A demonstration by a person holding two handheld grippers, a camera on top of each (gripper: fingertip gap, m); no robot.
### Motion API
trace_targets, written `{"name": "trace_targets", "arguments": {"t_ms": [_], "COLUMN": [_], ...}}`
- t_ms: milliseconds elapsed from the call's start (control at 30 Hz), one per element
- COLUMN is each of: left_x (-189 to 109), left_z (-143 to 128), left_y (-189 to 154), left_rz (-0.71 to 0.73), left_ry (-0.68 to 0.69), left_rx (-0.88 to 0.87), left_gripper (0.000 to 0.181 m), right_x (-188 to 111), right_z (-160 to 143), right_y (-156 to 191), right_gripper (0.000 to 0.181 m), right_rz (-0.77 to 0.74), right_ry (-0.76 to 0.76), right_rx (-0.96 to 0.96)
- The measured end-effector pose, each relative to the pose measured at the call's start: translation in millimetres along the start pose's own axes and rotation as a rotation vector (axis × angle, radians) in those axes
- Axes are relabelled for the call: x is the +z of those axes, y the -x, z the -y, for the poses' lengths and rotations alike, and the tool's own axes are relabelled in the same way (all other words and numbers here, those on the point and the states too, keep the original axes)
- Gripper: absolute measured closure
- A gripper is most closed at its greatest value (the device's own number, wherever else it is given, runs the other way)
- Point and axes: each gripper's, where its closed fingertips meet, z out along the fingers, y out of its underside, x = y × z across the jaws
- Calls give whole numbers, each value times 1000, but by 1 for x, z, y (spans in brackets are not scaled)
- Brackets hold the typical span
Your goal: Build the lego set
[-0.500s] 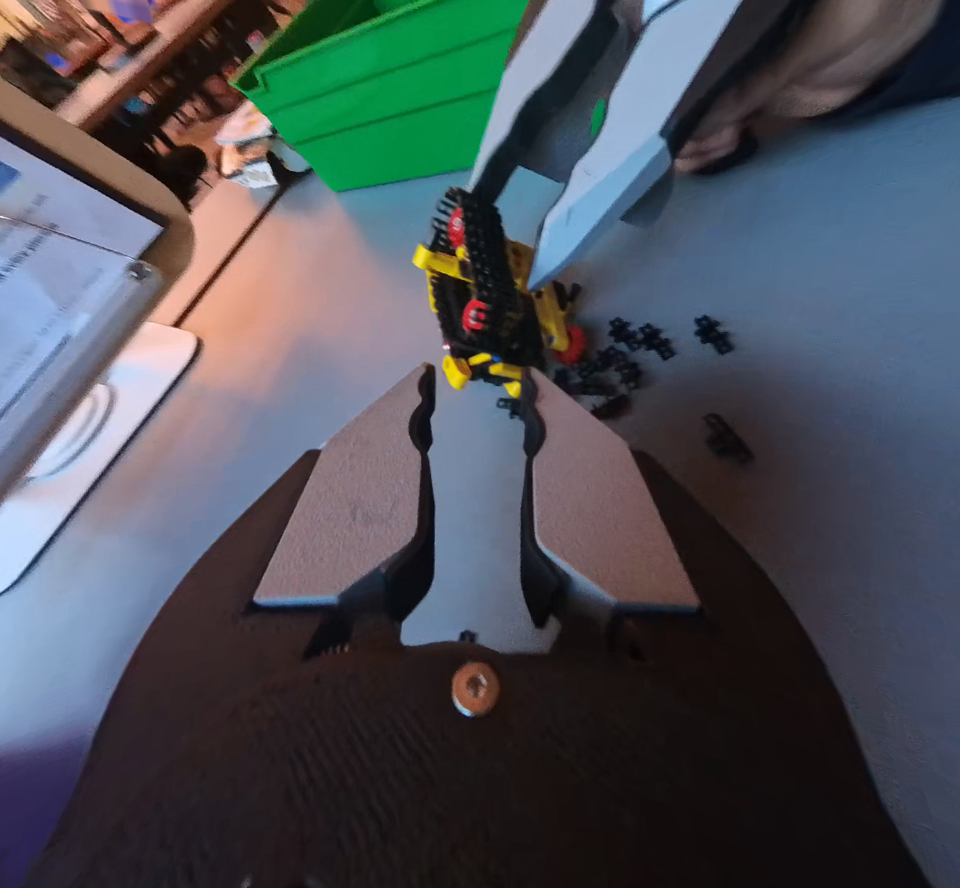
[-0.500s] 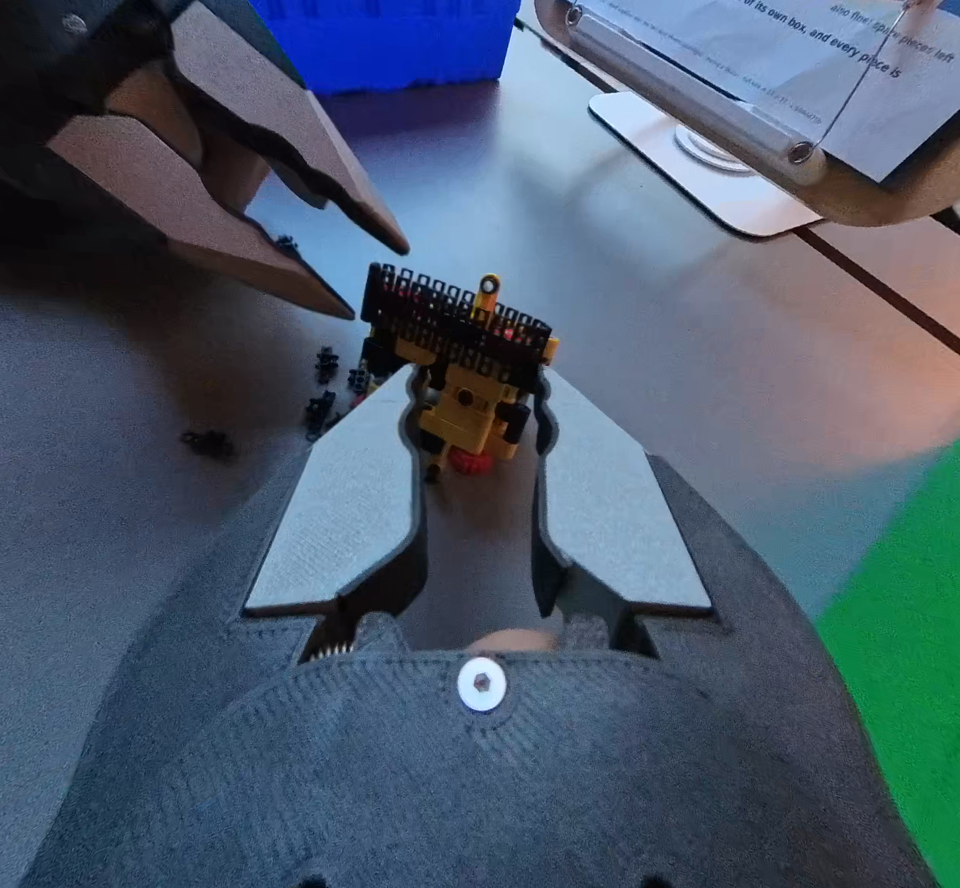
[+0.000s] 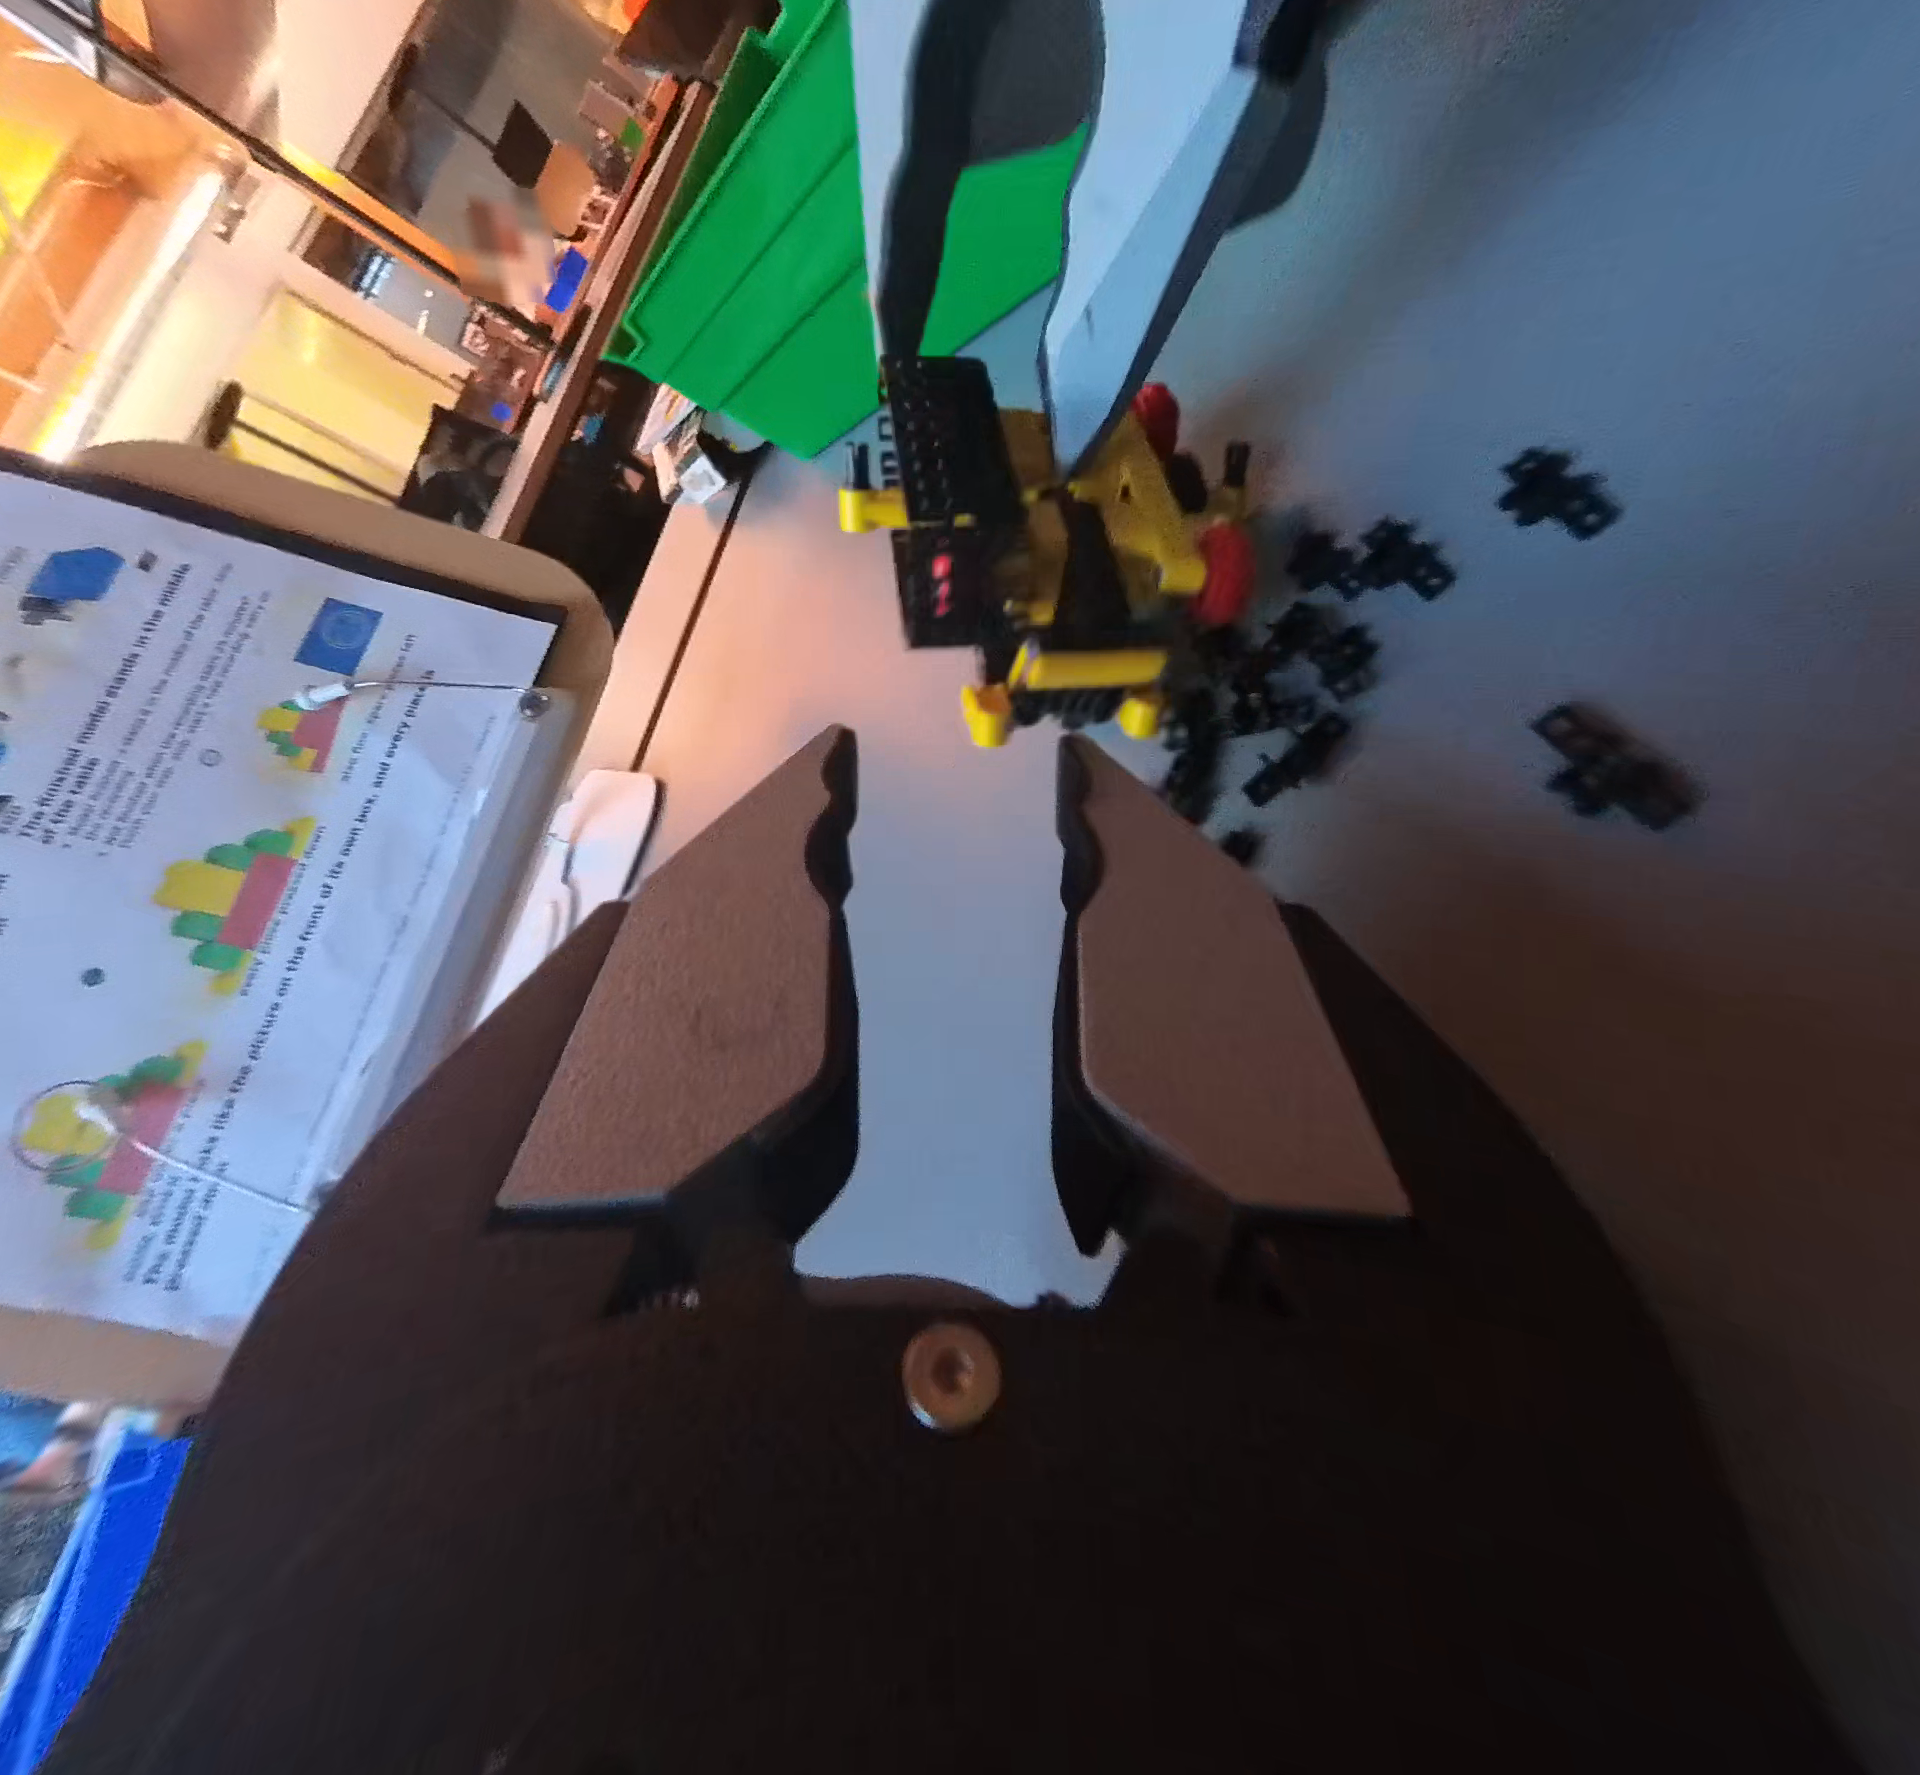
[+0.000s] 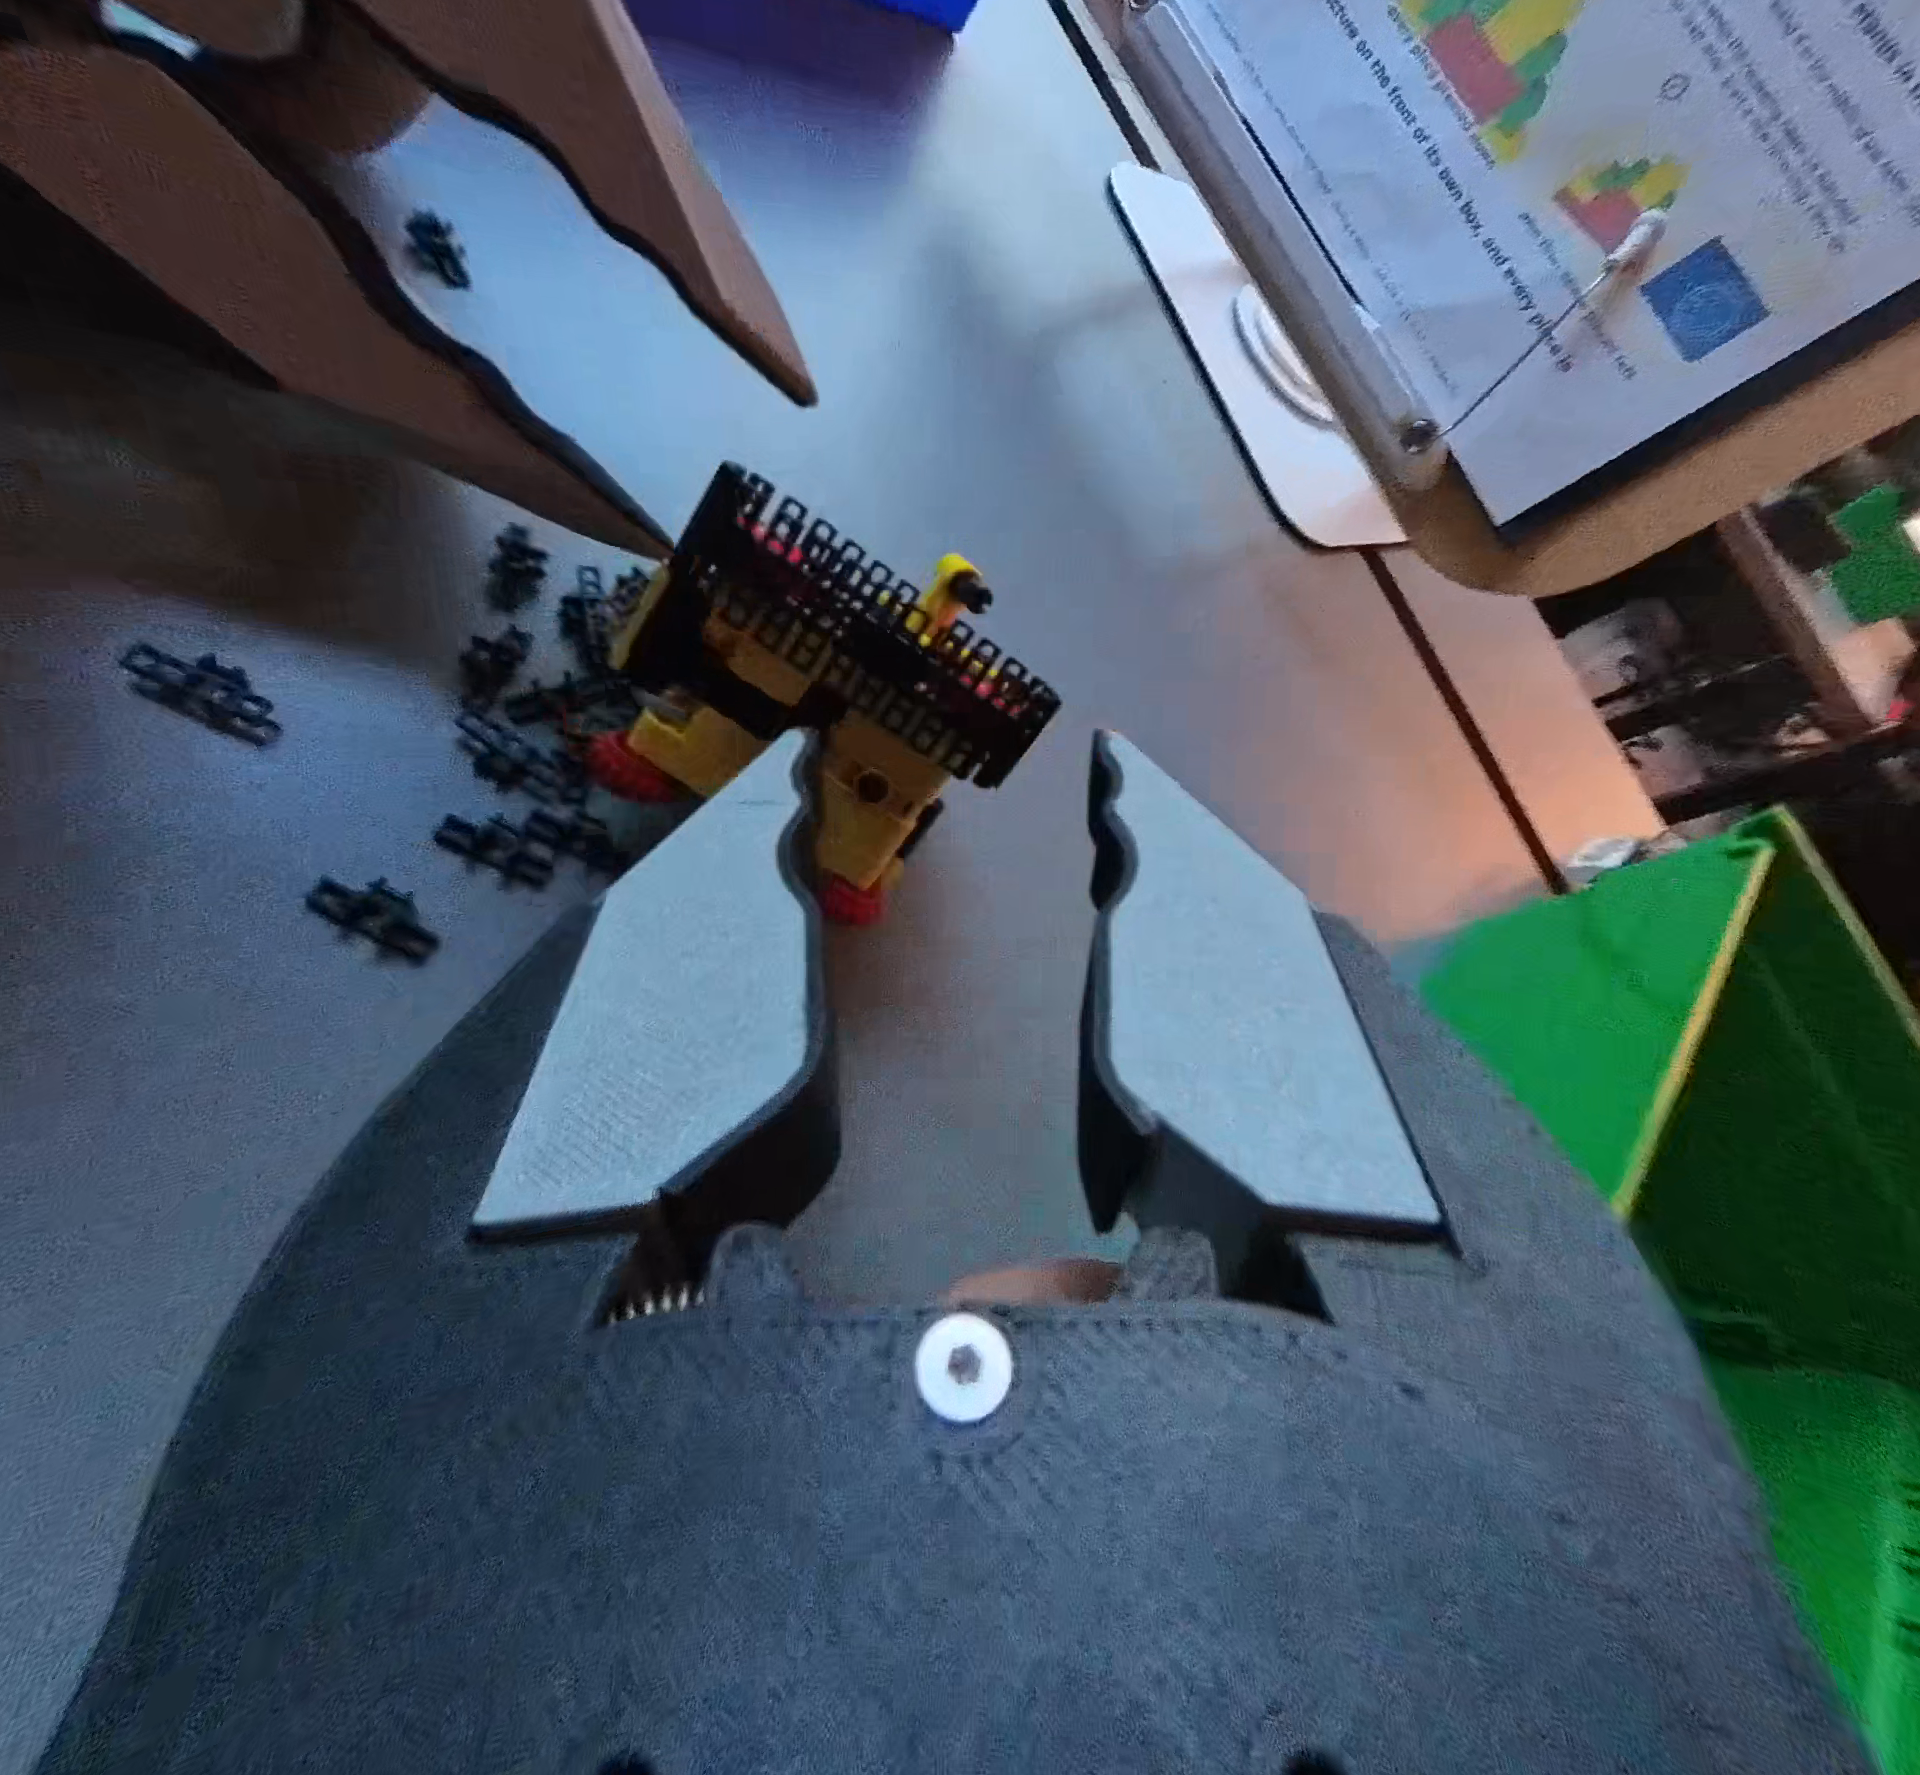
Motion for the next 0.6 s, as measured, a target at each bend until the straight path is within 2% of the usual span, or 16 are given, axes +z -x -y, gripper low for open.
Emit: {"name": "trace_targets", "arguments": {"t_ms": [133, 233, 300, 500, 533, 600], "left_x": [7, 8, 4, 6, 7, 6], "left_z": [6, 12, 15, 24, 24, 23], "left_y": [4, 3, -2, 4, 4, 3], "left_rz": [-4, -49, -98, -110, -121, -130], "left_ry": [-27, -55, -78, -119, -121, -122], "left_rx": [76, 54, 21, -40, -42, -20], "left_gripper": [146, 148, 147, 148, 151, 164], "right_x": [-8, -9, -6, 13, 15, 14], "right_z": [2, -1, -3, -14, -16, -17], "right_y": [-13, -19, -24, -26, -24, -22], "right_gripper": [137, 142, 144, 147, 157, 154], "right_rz": [-46, -73, -80, -135, -151, -182], "right_ry": [55, 89, 115, 241, 253, 248], "right_rx": [-288, -484, -552, -724, -765, -830]}}
